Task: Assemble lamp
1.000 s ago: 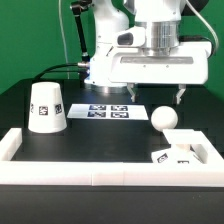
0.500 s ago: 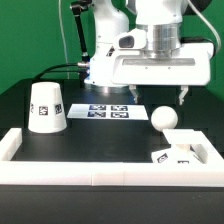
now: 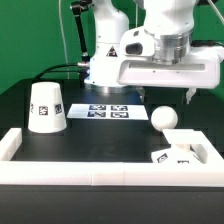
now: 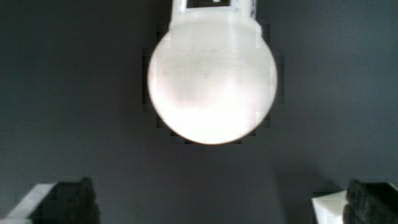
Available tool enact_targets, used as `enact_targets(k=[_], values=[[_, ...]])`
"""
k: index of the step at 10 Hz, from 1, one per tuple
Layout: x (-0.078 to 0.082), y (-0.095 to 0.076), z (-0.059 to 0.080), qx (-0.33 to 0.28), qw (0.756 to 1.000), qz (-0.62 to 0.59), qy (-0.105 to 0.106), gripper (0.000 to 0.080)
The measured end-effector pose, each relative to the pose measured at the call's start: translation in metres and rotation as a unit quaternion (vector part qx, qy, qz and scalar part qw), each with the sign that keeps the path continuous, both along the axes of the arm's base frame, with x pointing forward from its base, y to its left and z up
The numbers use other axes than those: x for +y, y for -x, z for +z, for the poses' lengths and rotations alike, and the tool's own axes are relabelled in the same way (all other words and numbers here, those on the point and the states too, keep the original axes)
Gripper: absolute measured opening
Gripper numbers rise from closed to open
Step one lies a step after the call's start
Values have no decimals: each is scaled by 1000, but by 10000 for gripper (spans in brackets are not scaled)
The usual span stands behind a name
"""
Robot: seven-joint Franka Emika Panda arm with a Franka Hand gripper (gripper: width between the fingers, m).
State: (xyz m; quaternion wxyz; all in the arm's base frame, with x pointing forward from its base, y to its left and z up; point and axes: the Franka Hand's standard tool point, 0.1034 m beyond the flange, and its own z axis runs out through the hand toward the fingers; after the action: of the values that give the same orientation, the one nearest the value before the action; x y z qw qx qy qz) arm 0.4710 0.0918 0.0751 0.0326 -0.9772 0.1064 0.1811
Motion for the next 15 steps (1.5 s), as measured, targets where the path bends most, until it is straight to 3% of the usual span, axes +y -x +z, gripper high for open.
enact_targets(k=[5, 9, 15], values=[[-3, 8, -4, 156, 987, 5, -24, 698], [-5, 16, -15, 263, 964, 4, -42, 698], [9, 28, -36, 252, 967, 11, -33, 698]])
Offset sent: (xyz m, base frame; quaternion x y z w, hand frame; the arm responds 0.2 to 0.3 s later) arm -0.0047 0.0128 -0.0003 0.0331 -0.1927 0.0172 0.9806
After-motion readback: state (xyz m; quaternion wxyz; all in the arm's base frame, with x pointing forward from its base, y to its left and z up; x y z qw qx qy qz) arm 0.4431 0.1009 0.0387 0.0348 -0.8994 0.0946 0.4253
